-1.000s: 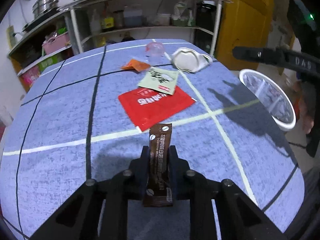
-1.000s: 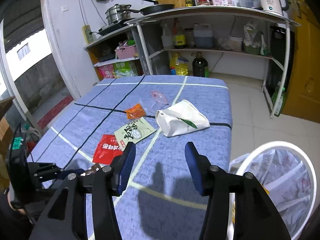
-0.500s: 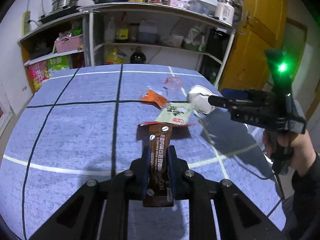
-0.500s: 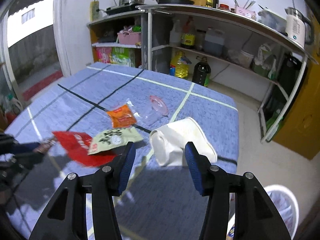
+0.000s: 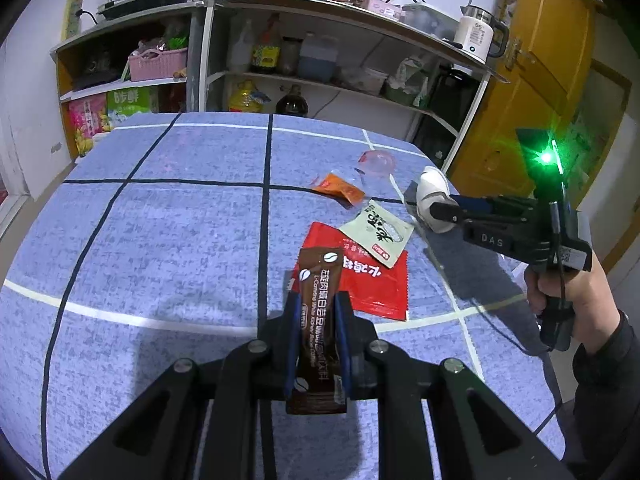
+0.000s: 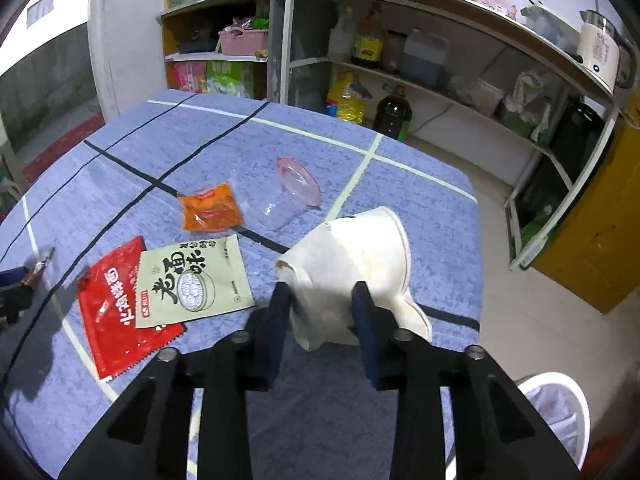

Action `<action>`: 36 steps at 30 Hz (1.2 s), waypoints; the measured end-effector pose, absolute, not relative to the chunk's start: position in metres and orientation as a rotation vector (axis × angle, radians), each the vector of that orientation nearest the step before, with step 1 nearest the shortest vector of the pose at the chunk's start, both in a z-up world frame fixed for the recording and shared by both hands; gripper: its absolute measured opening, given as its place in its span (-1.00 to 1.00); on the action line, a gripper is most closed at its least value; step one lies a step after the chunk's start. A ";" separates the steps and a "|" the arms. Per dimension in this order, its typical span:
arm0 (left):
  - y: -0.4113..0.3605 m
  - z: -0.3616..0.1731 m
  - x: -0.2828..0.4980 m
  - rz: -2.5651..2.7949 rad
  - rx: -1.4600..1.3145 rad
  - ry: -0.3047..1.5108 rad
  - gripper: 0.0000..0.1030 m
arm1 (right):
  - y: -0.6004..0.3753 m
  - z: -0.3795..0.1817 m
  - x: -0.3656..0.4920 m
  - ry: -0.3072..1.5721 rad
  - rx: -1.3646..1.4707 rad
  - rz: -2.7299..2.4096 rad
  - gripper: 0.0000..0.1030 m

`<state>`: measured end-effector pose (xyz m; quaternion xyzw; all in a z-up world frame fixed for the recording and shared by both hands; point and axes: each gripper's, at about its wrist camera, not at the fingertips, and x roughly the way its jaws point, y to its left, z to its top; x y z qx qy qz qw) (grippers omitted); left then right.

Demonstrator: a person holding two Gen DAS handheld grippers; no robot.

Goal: Collect trash
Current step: 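Grasp the brown coffee stick with the left tool while the right tool grasps the white box, then carry the coffee stick and white box in both tools over the bin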

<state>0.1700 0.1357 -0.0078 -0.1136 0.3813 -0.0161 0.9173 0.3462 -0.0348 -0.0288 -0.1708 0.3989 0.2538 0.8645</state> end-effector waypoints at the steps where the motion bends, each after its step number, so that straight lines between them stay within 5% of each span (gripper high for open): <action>1: 0.135 -0.008 0.169 -0.035 -0.234 0.783 -0.66 | -0.035 -0.028 0.346 0.837 -0.353 0.534 -0.49; 18: 0.102 0.012 0.181 -0.115 -0.274 0.721 -0.66 | -0.084 0.024 0.290 0.735 -0.254 0.593 -0.57; 36: -0.039 0.026 0.224 -0.331 -0.162 0.732 -0.66 | -0.229 0.031 0.256 0.739 -0.130 0.381 -0.57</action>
